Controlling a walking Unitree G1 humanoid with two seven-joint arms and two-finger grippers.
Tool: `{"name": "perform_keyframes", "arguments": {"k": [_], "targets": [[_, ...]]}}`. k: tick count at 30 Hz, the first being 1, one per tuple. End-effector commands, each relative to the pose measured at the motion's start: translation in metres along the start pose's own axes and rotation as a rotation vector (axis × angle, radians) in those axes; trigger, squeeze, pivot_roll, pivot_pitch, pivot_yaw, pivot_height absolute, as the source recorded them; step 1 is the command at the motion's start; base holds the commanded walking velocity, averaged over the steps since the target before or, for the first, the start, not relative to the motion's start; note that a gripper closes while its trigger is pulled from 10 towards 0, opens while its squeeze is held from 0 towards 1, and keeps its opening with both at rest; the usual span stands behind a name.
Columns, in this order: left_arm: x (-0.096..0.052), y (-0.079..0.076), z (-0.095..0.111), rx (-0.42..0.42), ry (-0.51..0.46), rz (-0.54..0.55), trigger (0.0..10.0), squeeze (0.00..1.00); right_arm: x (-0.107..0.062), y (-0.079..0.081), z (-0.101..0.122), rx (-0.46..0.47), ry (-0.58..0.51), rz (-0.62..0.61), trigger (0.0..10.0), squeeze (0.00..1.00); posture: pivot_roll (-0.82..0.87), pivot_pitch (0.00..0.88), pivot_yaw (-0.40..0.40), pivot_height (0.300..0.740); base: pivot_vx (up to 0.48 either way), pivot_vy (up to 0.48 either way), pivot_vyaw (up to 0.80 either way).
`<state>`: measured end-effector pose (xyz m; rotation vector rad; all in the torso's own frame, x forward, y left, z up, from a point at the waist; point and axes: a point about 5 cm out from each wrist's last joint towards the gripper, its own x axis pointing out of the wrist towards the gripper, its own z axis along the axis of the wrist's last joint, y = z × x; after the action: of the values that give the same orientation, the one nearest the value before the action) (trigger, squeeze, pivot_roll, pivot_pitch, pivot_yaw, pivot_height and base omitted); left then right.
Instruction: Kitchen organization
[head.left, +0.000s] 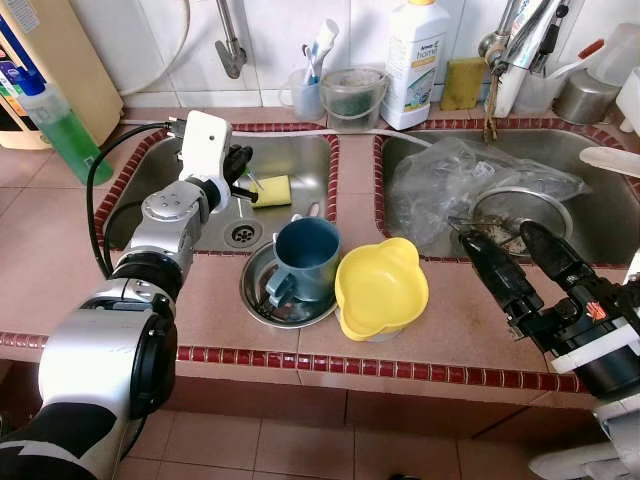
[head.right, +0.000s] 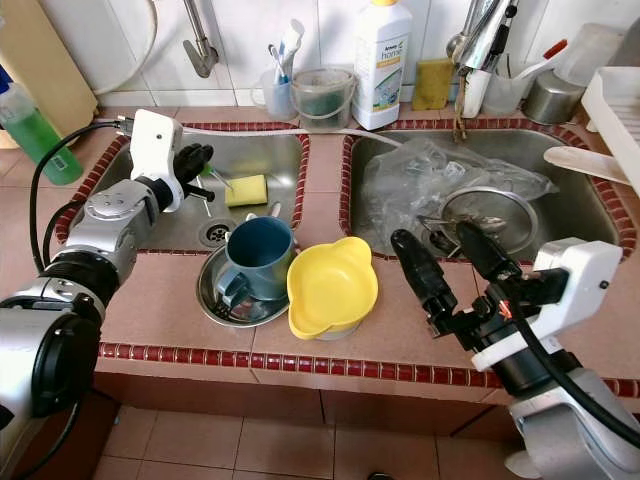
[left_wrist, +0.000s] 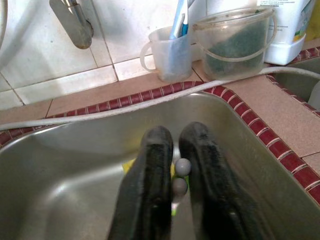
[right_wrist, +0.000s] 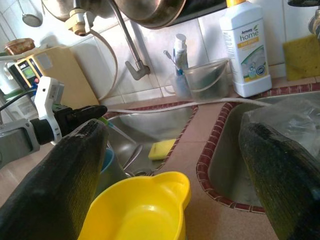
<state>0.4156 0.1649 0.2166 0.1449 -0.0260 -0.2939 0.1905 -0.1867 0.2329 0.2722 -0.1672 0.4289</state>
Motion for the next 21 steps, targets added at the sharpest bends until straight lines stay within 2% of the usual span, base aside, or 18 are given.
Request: {"name": "perform_keyframes", "arguments": {"k": [1, 21], "targets": [[-0.0005, 0.0083, 0.0075, 0.013, -0.007, 0.019, 10.0, 1.00, -0.0016, 0.0061, 0.0040, -0.013, -0.012, 0.025, 10.0, 0.00, -0.32, 0.151, 0.131, 0.740, 0.000, 0.000, 0.00], [-0.0005, 0.0119, 0.0134, 0.006, -0.022, 0.021, 10.0, 1.00, 0.0025, 0.0074, 0.0033, -0.018, -0.008, 0.037, 10.0, 0.00, -0.30, 0.150, 0.129, 0.740, 0.000, 0.000, 0.00]]}}
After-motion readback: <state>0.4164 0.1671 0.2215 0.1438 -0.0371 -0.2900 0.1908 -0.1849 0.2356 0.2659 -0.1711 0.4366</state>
